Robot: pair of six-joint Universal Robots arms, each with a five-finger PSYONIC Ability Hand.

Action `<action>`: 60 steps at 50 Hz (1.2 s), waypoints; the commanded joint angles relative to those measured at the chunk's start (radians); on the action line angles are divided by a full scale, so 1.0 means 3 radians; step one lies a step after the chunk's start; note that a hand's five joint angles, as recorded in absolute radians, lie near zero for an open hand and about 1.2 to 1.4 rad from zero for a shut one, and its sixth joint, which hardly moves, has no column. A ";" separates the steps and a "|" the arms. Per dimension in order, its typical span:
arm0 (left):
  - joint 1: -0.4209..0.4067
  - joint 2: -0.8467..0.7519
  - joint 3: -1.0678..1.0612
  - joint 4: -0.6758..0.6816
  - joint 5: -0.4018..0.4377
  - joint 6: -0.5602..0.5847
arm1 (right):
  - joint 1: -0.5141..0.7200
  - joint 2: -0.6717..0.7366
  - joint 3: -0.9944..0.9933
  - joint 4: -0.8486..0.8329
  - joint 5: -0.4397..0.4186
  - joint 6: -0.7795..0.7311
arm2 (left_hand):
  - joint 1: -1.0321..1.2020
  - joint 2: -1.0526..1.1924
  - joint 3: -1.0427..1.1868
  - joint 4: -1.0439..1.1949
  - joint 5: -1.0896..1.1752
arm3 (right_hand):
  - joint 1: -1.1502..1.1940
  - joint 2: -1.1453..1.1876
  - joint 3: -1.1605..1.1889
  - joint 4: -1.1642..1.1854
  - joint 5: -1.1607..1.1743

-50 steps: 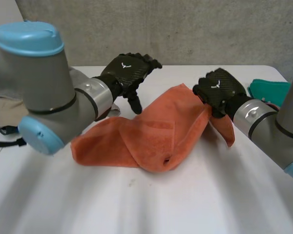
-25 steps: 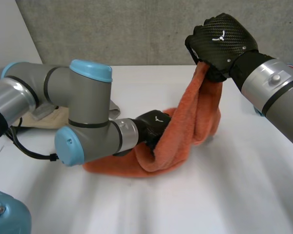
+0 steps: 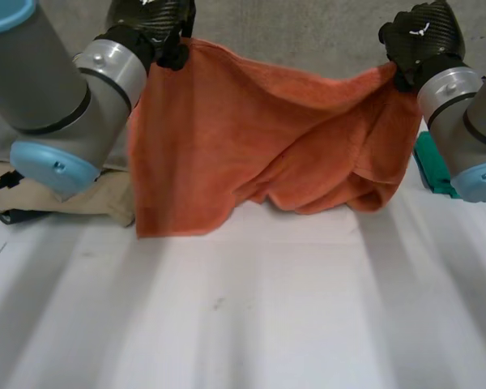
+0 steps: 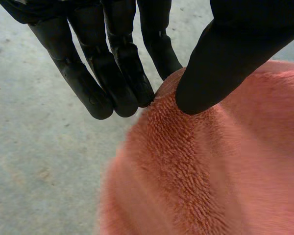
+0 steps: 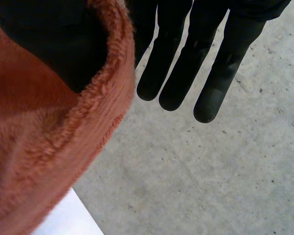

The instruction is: Fold the laundry.

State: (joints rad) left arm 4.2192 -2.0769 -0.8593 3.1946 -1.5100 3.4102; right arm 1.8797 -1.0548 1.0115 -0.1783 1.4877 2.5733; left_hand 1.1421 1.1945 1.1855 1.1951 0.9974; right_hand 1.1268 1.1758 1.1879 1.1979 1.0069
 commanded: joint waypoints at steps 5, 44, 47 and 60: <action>-0.0140 0.0204 -0.1542 0.0156 -0.0305 0.0265 | 0.0111 -0.0068 0.1004 -0.0086 -0.0178 -0.0186 | 0.0847 0.0673 0.0702 0.0671 0.0748 | 0.0898 0.0735 0.0695 0.0661 0.0716; -0.0304 -0.0153 -0.1937 -0.0449 -0.0397 0.0102 | 0.0034 0.0182 0.1568 0.0134 -0.0219 -0.0330 | -0.2371 -0.2546 -0.2516 -0.2548 -0.2471 | 0.0898 0.0735 0.0695 0.0661 0.0716; -0.0365 -0.0225 -0.1876 -0.0320 -0.0433 0.0066 | 0.0034 0.0177 0.1573 0.0134 -0.0219 -0.0325 | -0.2371 -0.2546 -0.2516 -0.2548 -0.2471 | 0.0898 0.0735 0.0695 0.0661 0.0716; -0.0637 -0.0747 -0.1237 -0.0412 -0.0980 -0.0098 | 0.0034 0.0162 0.1650 0.0124 -0.0219 -0.0315 | -0.2234 -0.2409 -0.2379 -0.2411 -0.2334 | 0.0898 0.0735 0.0695 0.0661 0.0716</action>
State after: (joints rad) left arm 4.0484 -2.2461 -1.3069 3.1156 -1.7321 3.4032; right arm 1.8896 -1.0051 1.4964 -0.1384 1.4220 2.4785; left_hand 0.4142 0.4102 0.4105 0.4020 0.2257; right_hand 1.1268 1.1758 1.1878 1.1980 1.0107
